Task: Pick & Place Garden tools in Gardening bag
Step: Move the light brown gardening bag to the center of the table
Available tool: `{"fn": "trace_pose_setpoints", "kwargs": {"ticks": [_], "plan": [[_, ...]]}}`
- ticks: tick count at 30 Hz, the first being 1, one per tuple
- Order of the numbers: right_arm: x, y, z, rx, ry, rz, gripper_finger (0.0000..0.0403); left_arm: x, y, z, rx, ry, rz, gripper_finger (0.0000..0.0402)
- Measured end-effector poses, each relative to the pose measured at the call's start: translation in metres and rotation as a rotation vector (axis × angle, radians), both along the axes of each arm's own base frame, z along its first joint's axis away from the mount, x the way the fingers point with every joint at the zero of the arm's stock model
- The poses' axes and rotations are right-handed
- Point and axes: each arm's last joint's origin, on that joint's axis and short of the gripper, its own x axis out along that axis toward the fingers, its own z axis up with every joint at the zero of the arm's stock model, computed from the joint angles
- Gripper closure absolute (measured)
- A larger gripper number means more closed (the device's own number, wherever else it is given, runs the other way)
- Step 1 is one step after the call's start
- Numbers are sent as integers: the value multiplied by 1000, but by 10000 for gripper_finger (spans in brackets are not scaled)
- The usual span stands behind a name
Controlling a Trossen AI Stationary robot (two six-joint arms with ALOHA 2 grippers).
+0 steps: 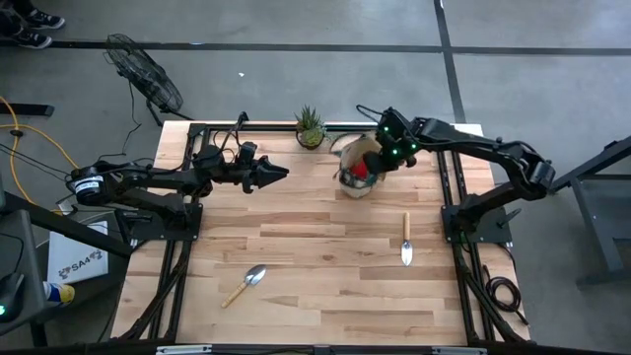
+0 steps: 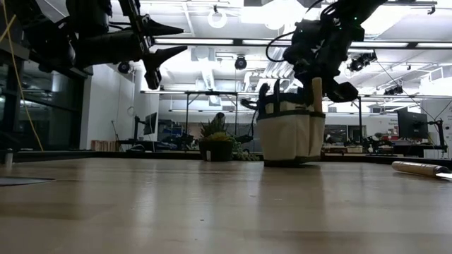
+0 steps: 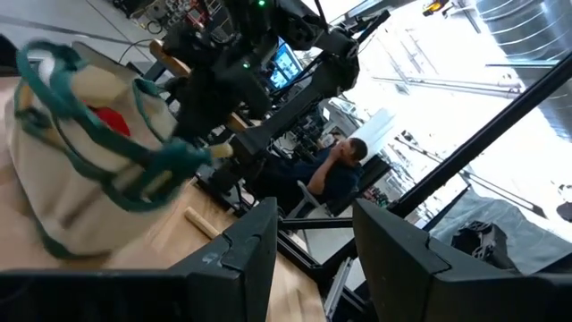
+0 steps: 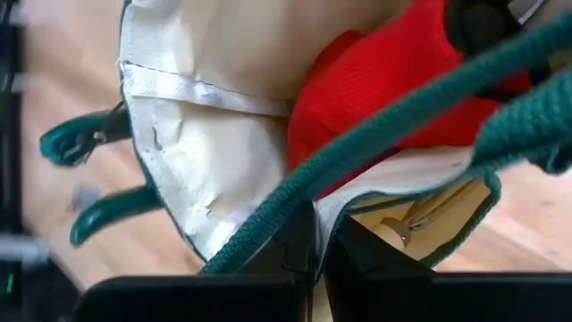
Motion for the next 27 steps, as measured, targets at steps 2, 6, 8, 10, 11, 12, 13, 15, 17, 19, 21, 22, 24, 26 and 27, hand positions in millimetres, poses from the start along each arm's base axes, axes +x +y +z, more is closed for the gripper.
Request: {"fn": "trace_pose_setpoints", "kwargs": {"ticks": [2, 6, 8, 10, 11, 12, 13, 15, 17, 19, 21, 22, 24, 26, 27], "plan": [[2, 5, 0, 14, -17, 78, 399, 0, 0, 0, 0, 1, -3, 257], [7, 21, 0, 33, -61, 262, 399, 0, 0, 0, 1, 0, -4, 257], [10, 30, 0, 37, -73, 351, 399, 0, 0, 0, 2, 0, -5, 257], [13, 40, -1, 35, -80, 438, 399, 0, 0, 0, 2, 0, -5, 257], [14, 46, -1, 33, -82, 483, 399, 0, 0, 0, 2, 0, -5, 257], [15, 51, -1, 31, -84, 525, 399, 0, 0, 0, 0, 0, -6, 257], [17, 57, -1, 27, -84, 565, 399, 0, 0, 0, -6, 1, -7, 257], [19, 69, -2, 17, -83, 643, 399, 0, 0, 0, -13, 1, -9, 257], [21, 80, -2, 5, -83, 715, 399, 1, -2, 0, -13, 1, -17, 257], [23, 90, -3, -18, -74, 780, 399, 2, -6, 0, -14, 1, -28, 257], [25, 100, -3, -57, -66, 843, 399, 4, -10, 0, -15, 1, -49, 257], [25, 104, -3, -75, -64, 876, 399, 4, -13, 0, -15, 1, -61, 257], [26, 113, -4, -111, -59, 941, 399, 6, -18, 0, -16, 1, -81, 257], [26, 121, -4, -145, -46, 997, 399, 8, -23, 0, -20, -1, -88, 257], [25, 125, -5, -160, -32, 1023, 399, 8, -25, 0, -23, -2, -87, 257]]}}
